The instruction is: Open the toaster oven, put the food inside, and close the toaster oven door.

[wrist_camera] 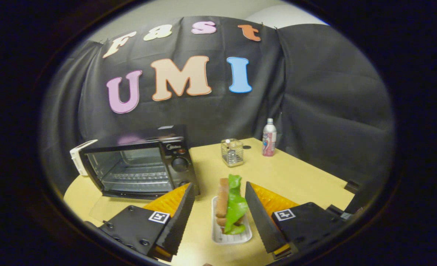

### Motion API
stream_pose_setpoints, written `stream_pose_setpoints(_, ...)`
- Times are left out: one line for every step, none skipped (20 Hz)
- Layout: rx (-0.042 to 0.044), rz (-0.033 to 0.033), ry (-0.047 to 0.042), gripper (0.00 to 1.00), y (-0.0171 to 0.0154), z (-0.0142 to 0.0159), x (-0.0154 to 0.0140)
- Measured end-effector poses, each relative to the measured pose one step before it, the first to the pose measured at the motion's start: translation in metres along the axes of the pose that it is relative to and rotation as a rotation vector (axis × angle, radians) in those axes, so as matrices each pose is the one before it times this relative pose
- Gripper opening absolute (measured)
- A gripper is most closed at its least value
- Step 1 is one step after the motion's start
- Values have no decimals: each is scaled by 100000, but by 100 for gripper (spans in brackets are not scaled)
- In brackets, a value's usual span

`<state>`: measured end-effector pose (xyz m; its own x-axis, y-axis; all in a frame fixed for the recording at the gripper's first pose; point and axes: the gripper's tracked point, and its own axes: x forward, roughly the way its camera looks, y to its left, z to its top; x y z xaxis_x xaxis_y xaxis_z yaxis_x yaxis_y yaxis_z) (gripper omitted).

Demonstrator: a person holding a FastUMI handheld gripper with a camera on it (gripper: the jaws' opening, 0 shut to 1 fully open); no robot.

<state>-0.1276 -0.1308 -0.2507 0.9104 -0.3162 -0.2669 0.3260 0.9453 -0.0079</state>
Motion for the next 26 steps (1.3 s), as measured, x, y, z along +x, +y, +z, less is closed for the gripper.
stream_pose_setpoints(952,426,866,87,-200,-410,140)
stream_pose_setpoints(542,714,1251,87,94,-493,130)
stream_pose_setpoints(-280,715,1481,87,193,-693,346)
stream_pose_setpoints(-797,162,1673,87,83,-633,373)
stream_pose_setpoints(-733,-147,1387,87,-56,-641,285)
stream_pose_setpoints(-254,-623,1315,87,-138,-384,235)
stream_pose_setpoints(362,-891,1362,87,-173,-607,252)
stream_pose_setpoints(692,-998,895,87,-179,-272,364)
stream_pose_setpoints(780,-34,389,82,116,-168,225)
stream_pose_setpoints(-262,-1351,857,78,-43,-308,332)
stream_pose_setpoints(-248,-1006,781,73,-75,-54,255)
stream_pose_setpoints(-237,-1375,-748,68,-33,359,-41)
stream_pose_setpoints(-798,-2193,1182,64,-326,-220,-76)
stream_pose_setpoints(-792,-1491,389,59,-28,90,-101)
stream_pose_setpoints(279,-2246,258,54,27,91,-74)
stream_pose_setpoints(-222,-2463,-139,50,157,95,10)
stream_pose_setpoints(-1119,-3158,113,45,113,152,-327)
stream_pose_setpoints(-1461,-3892,-594,41,-52,253,-411)
stream_pose_setpoints(-831,-2672,-926,36,246,398,-619)
stream_pose_setpoints(830,-2576,-1377,36,214,449,-655)
stream_pose_setpoints(1395,-2019,-1735,36,337,624,-652)
stream_pose_setpoints(1362,-2851,-2093,36,219,610,-691)
stream_pose_setpoints(1430,-3394,-1874,36,2,618,-760)
stream_pose_setpoints(2545,-2133,-1699,36,292,256,-905)
stream_pose_setpoints(3270,-1232,-2032,36,523,513,-892)
stream_pose_setpoints(3230,-470,-1723,36,902,421,-821)
